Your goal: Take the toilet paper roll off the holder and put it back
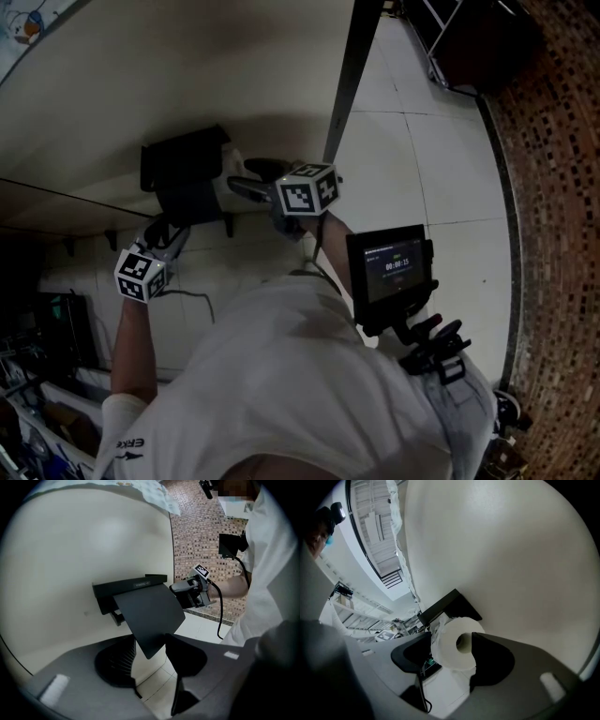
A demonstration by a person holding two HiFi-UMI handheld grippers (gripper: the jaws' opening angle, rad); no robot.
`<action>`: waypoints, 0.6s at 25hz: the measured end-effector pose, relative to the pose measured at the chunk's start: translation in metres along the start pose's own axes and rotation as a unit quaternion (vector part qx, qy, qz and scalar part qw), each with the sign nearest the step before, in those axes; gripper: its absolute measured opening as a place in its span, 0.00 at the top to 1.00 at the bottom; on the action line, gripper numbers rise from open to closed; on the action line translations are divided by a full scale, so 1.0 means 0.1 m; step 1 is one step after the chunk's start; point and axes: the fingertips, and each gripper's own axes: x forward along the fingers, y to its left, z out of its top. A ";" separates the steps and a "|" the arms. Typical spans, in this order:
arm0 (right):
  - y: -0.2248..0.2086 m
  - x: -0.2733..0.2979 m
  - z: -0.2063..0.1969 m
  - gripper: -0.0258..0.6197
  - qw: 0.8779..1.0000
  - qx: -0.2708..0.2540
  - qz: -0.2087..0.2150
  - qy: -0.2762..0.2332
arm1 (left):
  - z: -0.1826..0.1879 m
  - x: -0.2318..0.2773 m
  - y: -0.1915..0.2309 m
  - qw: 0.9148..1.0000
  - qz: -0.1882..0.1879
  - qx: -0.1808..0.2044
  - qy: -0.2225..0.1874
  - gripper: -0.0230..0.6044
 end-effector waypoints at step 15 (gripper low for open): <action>-0.07 -0.05 -0.34 0.50 0.870 -0.431 -0.073 0.228 | -0.04 -0.06 -0.01 1.000 0.001 -0.002 0.001 0.65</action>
